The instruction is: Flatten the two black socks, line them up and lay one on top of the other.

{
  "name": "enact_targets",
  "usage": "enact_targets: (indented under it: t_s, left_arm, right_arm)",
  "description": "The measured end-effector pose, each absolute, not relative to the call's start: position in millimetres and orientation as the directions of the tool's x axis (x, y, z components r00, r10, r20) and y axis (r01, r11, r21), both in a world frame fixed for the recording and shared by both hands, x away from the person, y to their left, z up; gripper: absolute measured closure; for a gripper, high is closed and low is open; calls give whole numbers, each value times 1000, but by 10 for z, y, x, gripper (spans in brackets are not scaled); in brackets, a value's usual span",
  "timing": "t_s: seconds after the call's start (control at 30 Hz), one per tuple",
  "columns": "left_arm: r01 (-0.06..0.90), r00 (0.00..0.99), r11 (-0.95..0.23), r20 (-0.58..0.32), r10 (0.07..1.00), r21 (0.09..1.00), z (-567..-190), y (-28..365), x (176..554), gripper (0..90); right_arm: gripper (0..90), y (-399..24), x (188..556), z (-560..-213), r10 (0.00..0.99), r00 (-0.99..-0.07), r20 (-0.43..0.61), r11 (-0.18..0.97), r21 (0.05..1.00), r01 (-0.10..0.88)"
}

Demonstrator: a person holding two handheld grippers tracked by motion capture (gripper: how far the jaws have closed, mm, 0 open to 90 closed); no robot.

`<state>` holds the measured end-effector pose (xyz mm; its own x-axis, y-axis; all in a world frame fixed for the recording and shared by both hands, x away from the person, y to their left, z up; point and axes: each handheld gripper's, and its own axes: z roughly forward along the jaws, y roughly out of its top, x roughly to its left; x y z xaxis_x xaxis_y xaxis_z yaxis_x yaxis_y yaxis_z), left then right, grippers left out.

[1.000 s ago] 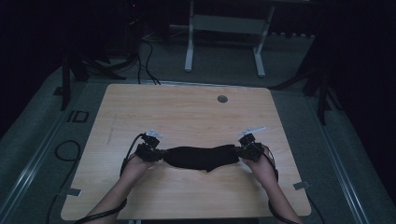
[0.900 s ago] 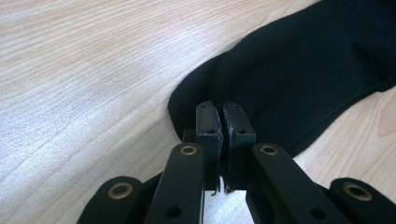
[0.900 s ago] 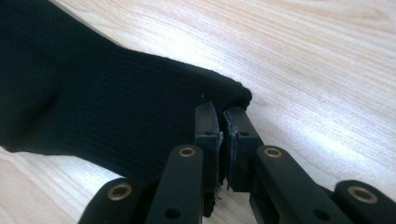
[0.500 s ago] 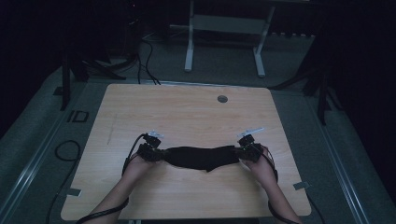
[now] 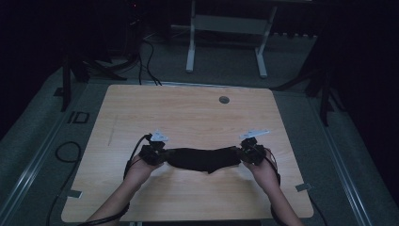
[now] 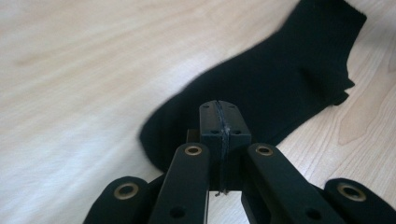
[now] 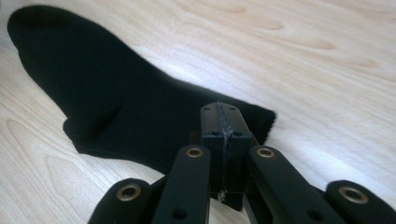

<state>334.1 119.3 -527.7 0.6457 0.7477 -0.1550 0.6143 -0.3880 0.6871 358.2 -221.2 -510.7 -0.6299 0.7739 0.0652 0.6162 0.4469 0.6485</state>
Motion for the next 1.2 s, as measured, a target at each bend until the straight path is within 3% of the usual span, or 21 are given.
enact_targets:
  t_s: [0.33,0.8,1.03,1.2]
  left_arm:
    - [658,615,-381,-172,769,649,-5582,1175,3456,898]
    - [640,611,-365,-160,775,676,-5615,1158,3675,897]
    - [659,600,-337,-199,775,673,-5622,1183,3687,896]
    - [617,620,-321,-192,761,719,-5524,1187,3603,845]
  right_arm:
    - [898,-2202,3681,-5430,785,-617,55,474,588,656]
    - [898,-2217,3932,-5434,810,-584,43,451,591,669]
    - [896,-2242,3953,-5446,817,-573,73,423,600,679]
    - [831,-2241,3905,-5411,806,-584,94,416,613,672]
